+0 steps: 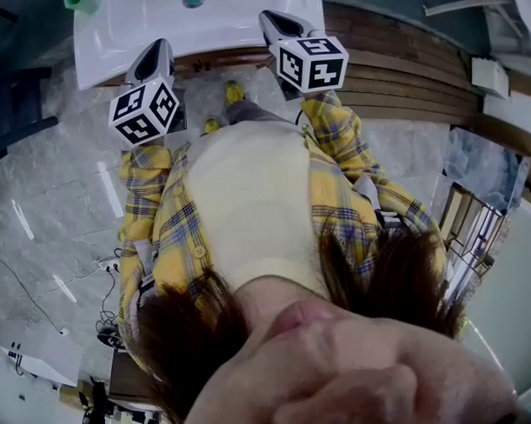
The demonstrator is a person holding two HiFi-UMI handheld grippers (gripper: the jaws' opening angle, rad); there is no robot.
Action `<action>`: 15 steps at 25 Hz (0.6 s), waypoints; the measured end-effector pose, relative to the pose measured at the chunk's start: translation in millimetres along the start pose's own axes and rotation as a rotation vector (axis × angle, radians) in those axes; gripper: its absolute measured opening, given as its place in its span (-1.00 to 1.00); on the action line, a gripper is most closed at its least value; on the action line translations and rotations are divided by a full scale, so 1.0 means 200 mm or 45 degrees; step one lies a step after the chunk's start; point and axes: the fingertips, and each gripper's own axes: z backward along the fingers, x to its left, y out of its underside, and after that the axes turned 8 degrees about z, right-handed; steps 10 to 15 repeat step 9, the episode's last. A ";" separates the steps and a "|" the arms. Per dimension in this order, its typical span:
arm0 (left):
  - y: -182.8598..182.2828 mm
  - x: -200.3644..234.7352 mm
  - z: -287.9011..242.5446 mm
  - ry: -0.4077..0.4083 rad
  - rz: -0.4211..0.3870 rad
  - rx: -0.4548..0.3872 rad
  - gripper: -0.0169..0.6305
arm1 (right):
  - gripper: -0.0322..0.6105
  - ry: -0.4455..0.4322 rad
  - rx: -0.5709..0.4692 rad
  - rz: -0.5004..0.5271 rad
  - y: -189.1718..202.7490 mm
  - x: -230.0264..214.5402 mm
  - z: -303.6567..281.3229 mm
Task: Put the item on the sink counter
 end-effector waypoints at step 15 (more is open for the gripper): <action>0.02 -0.05 0.01 0.003 -0.011 0.015 -0.93 | -0.86 -0.009 -0.019 -0.028 -0.01 -0.02 0.04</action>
